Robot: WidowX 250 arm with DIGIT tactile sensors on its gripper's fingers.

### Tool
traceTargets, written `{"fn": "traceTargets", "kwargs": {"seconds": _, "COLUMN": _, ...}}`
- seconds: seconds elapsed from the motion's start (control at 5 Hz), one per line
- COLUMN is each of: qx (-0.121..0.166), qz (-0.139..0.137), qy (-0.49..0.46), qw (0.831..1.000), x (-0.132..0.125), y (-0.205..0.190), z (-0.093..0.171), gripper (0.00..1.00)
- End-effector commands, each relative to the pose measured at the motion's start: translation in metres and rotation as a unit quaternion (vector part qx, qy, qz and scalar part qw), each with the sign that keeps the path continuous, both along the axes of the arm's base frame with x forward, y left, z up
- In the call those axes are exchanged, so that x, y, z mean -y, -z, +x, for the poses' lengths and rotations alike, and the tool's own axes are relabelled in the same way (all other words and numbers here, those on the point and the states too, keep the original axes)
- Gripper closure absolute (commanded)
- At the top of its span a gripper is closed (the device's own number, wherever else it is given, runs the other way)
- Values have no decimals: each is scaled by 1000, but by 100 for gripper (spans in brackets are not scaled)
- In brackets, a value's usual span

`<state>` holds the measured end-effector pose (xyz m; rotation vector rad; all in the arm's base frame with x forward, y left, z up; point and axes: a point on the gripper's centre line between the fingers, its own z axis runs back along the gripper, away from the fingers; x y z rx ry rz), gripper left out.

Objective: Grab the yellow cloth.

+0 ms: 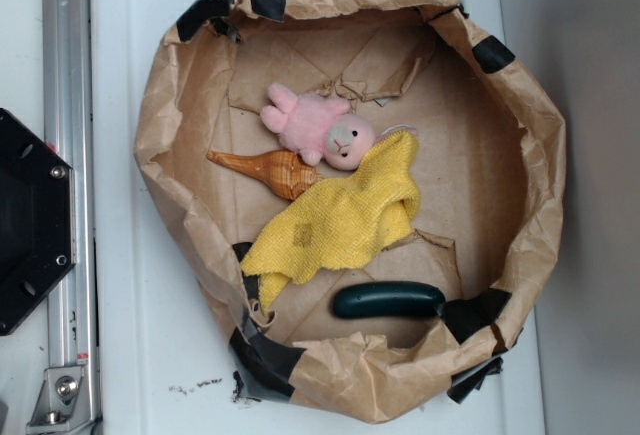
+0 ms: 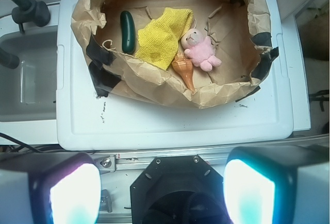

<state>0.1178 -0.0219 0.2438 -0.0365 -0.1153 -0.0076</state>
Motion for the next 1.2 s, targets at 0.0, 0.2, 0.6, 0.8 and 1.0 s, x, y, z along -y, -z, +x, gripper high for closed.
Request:
{"fn": "traceTargets", "kwargs": {"seconds": 0.0, "qx": 0, "qz": 0, "qy": 0, "qw": 1000, "x": 0, "y": 0, "z": 0, "gripper": 0}}
{"fn": "traceTargets", "kwargs": {"seconds": 0.2, "qx": 37, "qz": -23, "qy": -32, "qw": 999, "x": -7, "y": 25, "z": 50, "gripper": 0}}
{"fn": "traceTargets", "kwargs": {"seconds": 0.6, "qx": -49, "qz": -28, "qy": -129, "qw": 990, "x": -8, "y": 95, "z": 143, "gripper": 0}}
{"fn": "traceTargets", "kwargs": {"seconds": 0.8, "qx": -102, "qz": -18, "qy": -191, "qw": 976, "x": -9, "y": 127, "z": 166, "gripper": 0}}
{"fn": "traceTargets", "kwargs": {"seconds": 1.0, "qx": -157, "qz": -7, "qy": -153, "qw": 976, "x": 12, "y": 174, "z": 153, "gripper": 0}}
